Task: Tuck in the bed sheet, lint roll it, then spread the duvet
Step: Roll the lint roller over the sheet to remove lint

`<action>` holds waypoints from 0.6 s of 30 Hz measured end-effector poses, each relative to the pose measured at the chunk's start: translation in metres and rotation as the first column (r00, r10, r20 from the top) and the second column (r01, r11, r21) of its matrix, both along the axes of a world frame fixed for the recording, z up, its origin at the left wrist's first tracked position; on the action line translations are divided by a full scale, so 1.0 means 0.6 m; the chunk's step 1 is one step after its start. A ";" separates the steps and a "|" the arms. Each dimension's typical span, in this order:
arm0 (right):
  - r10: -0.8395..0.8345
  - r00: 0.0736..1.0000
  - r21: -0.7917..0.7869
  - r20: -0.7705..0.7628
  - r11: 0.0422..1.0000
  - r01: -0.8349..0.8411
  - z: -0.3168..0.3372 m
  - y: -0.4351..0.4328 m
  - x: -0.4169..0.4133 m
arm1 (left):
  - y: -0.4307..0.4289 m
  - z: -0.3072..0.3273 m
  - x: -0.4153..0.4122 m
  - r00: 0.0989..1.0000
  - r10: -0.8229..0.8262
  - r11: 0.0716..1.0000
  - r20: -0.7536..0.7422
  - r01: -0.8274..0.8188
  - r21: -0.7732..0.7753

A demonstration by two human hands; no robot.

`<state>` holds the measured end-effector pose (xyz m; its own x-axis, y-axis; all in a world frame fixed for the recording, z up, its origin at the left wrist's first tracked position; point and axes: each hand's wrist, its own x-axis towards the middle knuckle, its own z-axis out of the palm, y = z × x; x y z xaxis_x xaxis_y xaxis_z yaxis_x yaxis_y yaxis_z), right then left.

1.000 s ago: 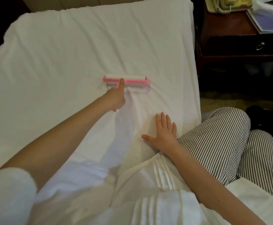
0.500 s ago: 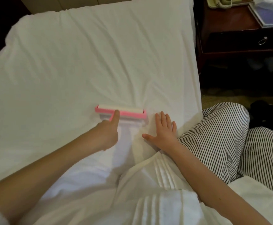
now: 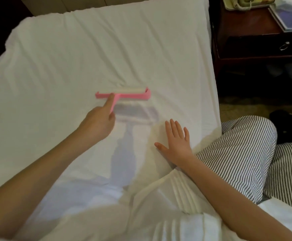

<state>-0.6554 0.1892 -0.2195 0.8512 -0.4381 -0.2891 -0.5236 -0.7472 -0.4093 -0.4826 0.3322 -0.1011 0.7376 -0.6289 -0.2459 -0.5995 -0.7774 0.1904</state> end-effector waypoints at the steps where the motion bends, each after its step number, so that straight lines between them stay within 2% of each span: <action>1: 0.039 0.999 -0.022 -0.003 0.999 -0.039 0.001 0.001 0.010 | 0.033 0.008 -0.004 1.000 0.015 0.997 0.004 -0.015 0.073; 3: 0.101 0.995 -0.043 -0.016 0.994 -0.102 0.005 0.002 0.033 | 0.085 0.006 -0.012 0.999 0.044 0.969 -0.024 -0.036 0.245; 5: 0.146 0.989 -0.044 -0.030 0.988 -0.147 0.011 0.000 0.059 | 0.110 -0.006 -0.012 0.991 0.094 0.942 -0.090 -0.060 0.331; 9: 0.171 0.983 -0.064 -0.066 0.982 -0.176 0.016 -0.007 0.101 | 0.068 -0.044 0.045 0.992 0.094 0.975 -0.083 -0.075 0.210; 14: 0.157 0.980 -0.078 -0.124 0.983 -0.167 0.013 -0.030 0.132 | -0.079 -0.083 0.184 0.993 0.111 0.994 -0.041 -0.110 0.025; 18: 0.127 0.981 -0.093 -0.148 0.985 -0.142 0.014 -0.052 0.160 | -0.115 -0.053 0.233 0.976 0.157 0.987 -0.150 -0.157 0.011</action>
